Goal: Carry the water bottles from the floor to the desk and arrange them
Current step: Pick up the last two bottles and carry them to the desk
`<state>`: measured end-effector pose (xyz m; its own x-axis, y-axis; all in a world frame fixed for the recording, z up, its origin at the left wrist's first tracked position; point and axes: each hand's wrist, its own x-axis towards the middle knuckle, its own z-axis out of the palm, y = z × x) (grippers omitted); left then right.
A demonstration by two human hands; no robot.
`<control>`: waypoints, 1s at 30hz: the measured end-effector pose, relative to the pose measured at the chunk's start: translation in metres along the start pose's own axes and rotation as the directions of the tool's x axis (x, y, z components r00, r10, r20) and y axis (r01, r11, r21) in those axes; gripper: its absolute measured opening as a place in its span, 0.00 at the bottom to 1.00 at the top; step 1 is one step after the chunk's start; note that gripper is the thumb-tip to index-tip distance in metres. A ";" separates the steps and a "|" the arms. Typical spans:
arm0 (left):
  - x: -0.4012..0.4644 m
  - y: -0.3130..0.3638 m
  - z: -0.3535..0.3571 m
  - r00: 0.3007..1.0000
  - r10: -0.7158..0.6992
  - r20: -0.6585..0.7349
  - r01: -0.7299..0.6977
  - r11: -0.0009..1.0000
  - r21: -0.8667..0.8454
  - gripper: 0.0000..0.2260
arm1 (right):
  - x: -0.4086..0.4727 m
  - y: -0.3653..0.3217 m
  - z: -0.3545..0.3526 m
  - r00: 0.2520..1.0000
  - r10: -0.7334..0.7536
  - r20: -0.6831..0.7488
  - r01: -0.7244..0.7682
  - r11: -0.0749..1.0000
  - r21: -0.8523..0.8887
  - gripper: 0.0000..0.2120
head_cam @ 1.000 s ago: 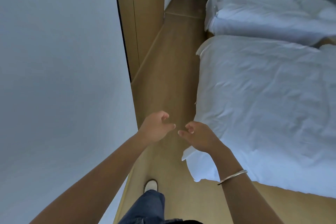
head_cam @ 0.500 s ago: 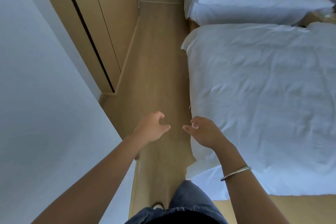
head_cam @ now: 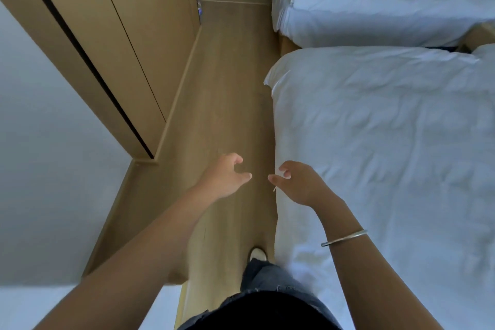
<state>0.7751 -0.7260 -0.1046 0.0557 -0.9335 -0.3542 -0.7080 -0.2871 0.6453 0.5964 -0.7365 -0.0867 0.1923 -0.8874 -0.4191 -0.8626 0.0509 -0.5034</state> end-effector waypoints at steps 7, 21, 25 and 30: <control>0.094 0.031 -0.030 0.997 -0.042 -0.059 0.041 0.999 -0.012 0.22 | 0.094 0.008 -0.058 1.000 -0.004 0.003 0.004 1.000 -0.023 0.25; 0.288 0.028 -0.087 0.996 -0.080 -0.051 0.076 0.995 -0.071 0.21 | 0.274 -0.033 -0.112 1.000 0.009 0.001 -0.009 0.996 -0.087 0.25; 0.357 0.025 -0.138 0.993 -0.088 -0.076 0.081 0.992 -0.093 0.20 | 0.343 -0.074 -0.133 1.000 0.016 0.007 -0.015 0.996 -0.092 0.24; 0.433 0.024 -0.198 0.990 -0.085 -0.112 0.075 0.993 -0.088 0.20 | 0.416 -0.123 -0.152 0.999 0.025 0.023 -0.022 0.995 -0.095 0.23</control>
<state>0.9211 -1.1798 -0.1085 0.1940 -0.9241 -0.3293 -0.6374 -0.3739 0.6737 0.7114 -1.1817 -0.0847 0.1815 -0.8752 -0.4483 -0.9073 0.0268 -0.4197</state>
